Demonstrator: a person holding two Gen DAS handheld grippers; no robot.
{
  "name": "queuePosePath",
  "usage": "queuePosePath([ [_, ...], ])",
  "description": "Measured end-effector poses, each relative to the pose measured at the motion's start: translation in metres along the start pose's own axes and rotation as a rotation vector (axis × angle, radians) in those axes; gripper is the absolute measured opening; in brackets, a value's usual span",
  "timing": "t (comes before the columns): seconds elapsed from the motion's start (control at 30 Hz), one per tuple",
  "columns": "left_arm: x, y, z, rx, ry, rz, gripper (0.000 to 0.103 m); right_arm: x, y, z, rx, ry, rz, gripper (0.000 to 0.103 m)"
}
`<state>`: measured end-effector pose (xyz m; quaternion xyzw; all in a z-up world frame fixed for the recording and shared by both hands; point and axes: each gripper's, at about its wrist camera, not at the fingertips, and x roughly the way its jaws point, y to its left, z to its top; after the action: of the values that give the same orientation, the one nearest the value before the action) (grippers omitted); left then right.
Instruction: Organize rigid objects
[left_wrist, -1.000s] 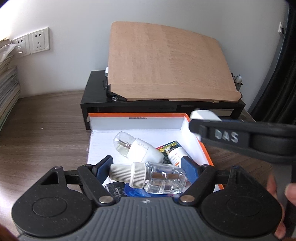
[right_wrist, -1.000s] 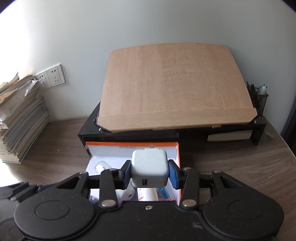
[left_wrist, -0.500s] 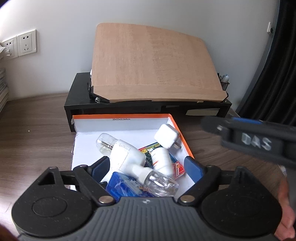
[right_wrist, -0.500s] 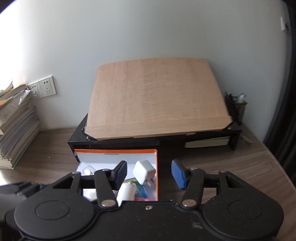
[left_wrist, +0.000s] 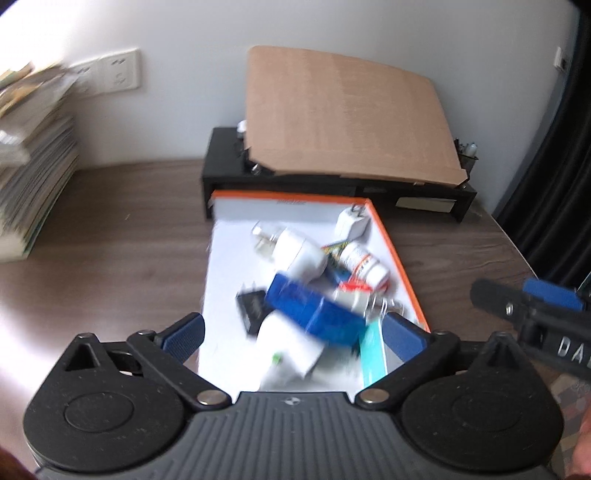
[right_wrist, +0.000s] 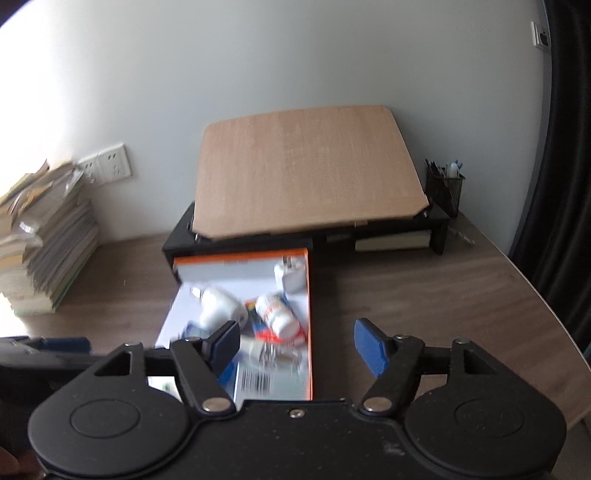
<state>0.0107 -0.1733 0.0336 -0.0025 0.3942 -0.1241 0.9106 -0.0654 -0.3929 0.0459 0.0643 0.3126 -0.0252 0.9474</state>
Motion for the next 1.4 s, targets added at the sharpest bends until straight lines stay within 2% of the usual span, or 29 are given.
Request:
queuePosePath([
  [0.2,-0.01,-0.003,-0.029,0.006,0.039,0.054,0.103,-0.015,0.004,-0.037,-0.003,0.091,0.021,0.083],
  [0.33,-0.011,-0.004,-0.037,0.026,0.057,0.08,0.103,-0.016,0.006,-0.049,-0.004,0.119,0.024,0.083],
  [1.4,-0.016,0.002,-0.05,-0.028,0.059,0.119,0.103,-0.019,0.017,-0.057,-0.039,0.14,0.02,0.083],
])
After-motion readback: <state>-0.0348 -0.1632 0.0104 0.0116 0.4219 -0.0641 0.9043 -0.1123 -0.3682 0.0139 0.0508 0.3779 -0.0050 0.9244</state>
